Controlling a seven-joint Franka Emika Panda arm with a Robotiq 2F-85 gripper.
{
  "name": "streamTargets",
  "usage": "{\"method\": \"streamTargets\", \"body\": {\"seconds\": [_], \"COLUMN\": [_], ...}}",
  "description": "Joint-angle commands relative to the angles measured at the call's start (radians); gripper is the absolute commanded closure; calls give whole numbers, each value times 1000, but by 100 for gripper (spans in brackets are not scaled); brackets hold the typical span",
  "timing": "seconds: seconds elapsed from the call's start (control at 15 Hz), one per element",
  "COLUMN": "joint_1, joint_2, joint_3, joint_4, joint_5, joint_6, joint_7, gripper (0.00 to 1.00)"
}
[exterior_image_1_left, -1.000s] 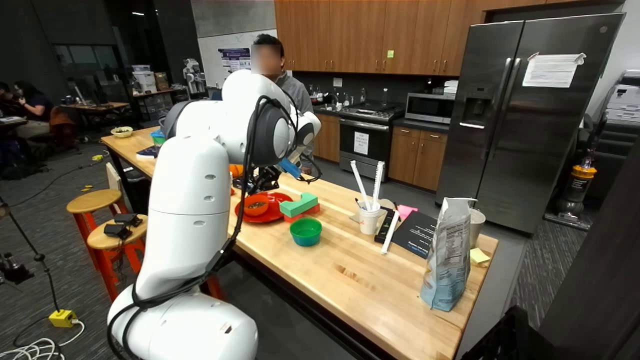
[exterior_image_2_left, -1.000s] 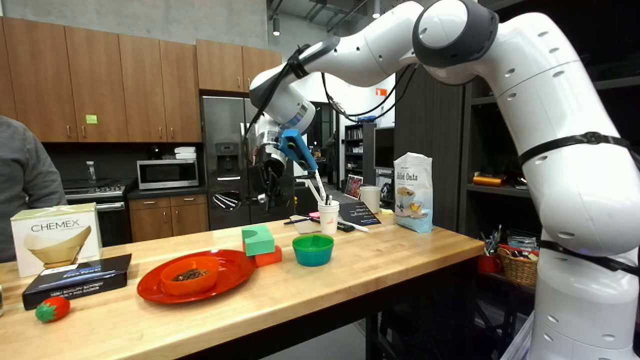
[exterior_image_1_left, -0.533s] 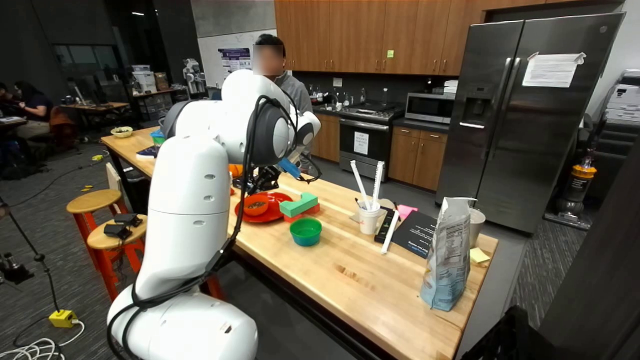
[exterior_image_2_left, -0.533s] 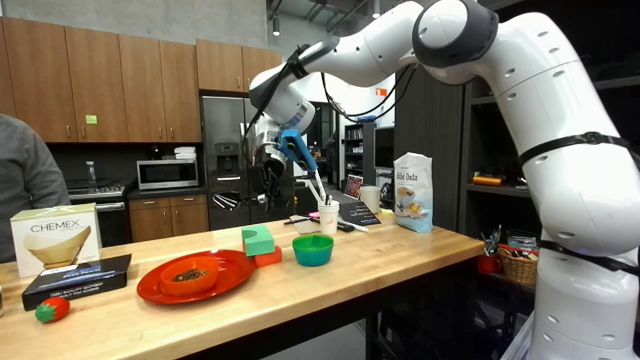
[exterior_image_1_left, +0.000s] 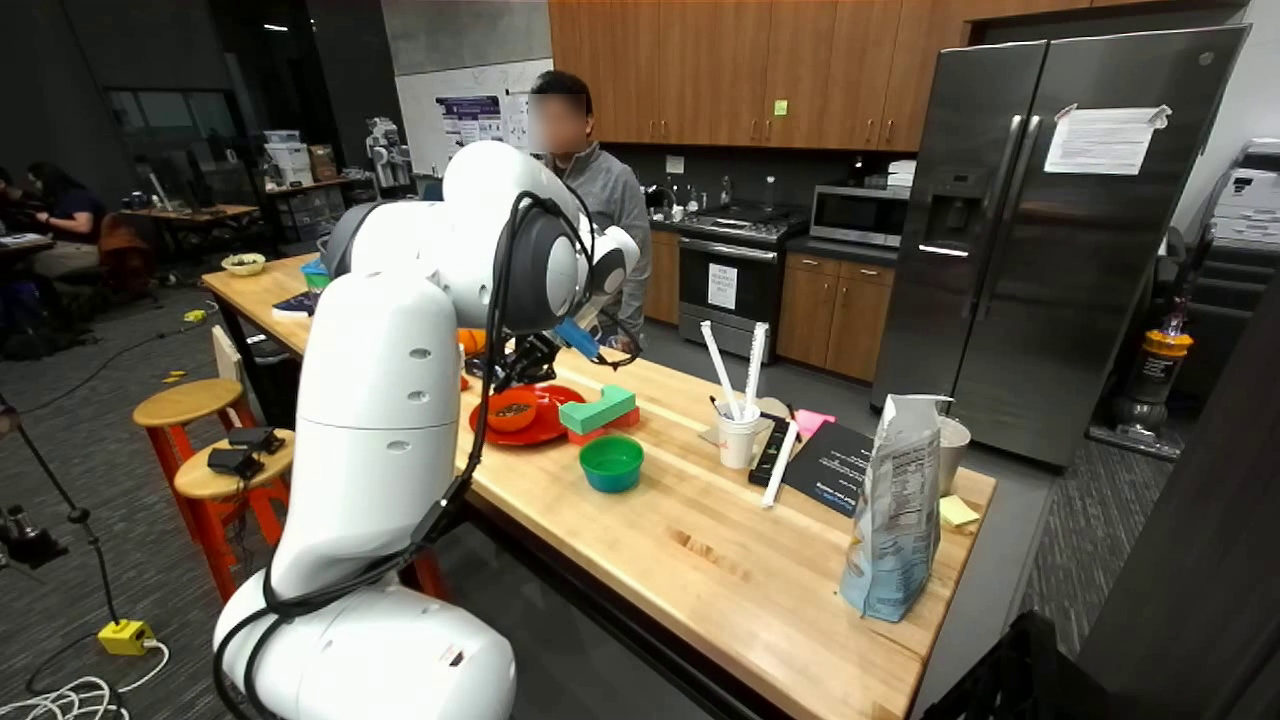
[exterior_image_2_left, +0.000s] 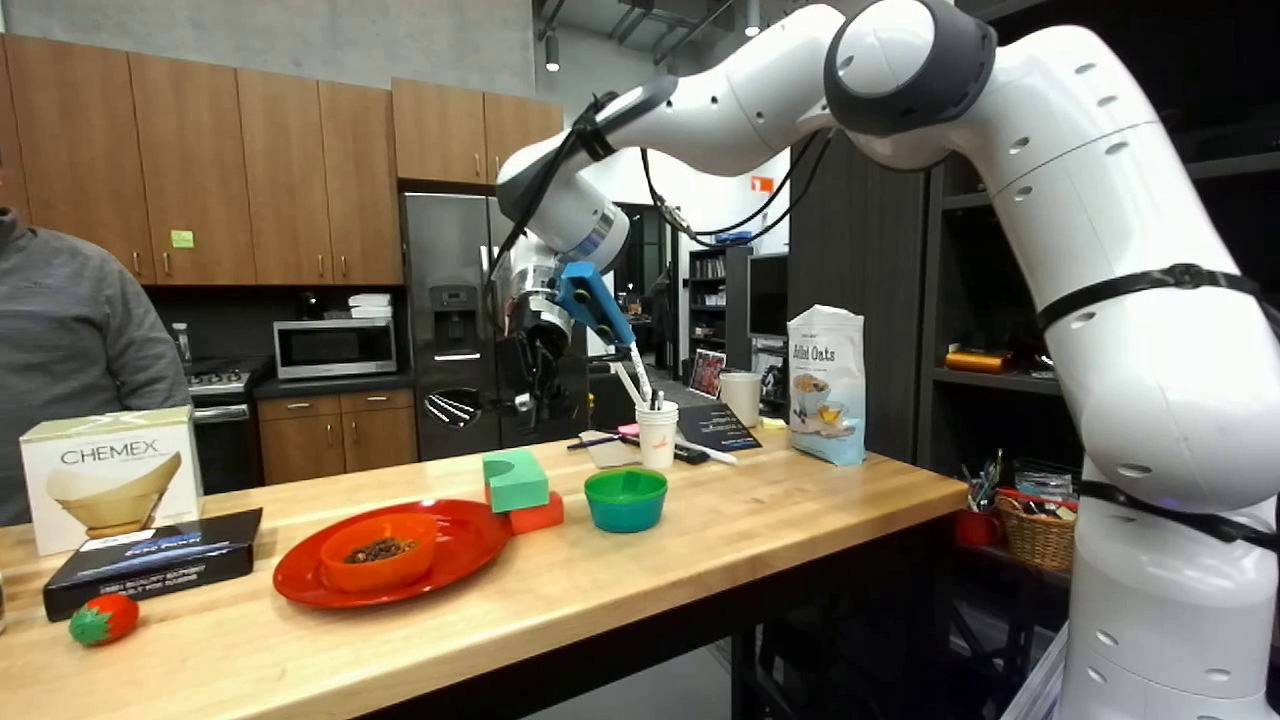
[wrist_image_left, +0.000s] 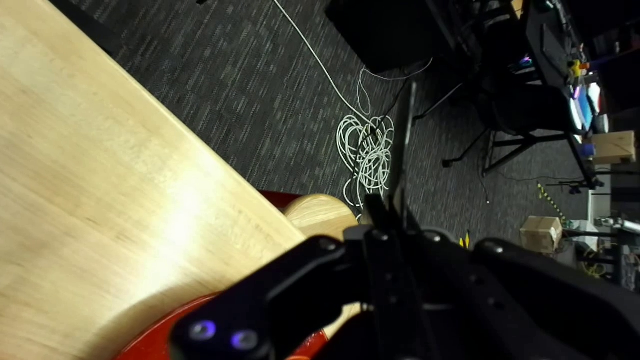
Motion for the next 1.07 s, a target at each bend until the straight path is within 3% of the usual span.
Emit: {"method": "streamTargets", "body": {"seconds": [0.0, 0.47, 1.0], "joint_1": [14, 39, 98], "joint_2": [29, 138, 197], "joint_3": [6, 22, 35], "joint_4": [21, 121, 260], "joint_5": [-16, -47, -271], "joint_6": [3, -41, -76], "joint_7": [5, 4, -17], "gripper": [99, 99, 99]}}
